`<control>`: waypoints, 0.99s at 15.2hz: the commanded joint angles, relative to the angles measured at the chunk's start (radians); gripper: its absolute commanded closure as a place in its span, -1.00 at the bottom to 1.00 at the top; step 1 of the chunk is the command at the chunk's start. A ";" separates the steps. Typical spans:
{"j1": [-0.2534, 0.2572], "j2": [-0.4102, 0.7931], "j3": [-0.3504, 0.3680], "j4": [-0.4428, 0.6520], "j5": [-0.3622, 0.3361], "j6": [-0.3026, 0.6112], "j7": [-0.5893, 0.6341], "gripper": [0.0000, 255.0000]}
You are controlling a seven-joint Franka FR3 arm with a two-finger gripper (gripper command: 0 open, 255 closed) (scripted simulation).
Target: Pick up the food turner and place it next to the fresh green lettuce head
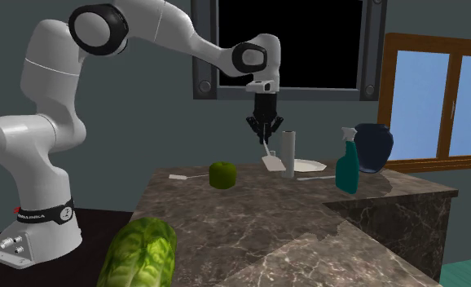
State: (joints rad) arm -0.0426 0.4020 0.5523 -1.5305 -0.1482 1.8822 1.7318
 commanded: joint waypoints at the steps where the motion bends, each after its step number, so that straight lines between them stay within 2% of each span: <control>1: -0.041 -0.032 -0.005 -0.046 0.018 0.015 -0.044 1.00; 8: -0.178 -0.137 -0.037 -0.174 0.081 0.047 -0.215 1.00; 15: -0.291 -0.195 -0.088 -0.237 0.118 0.055 -0.385 1.00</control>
State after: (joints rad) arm -0.3156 0.2139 0.4732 -1.7580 -0.0345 1.9347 1.3761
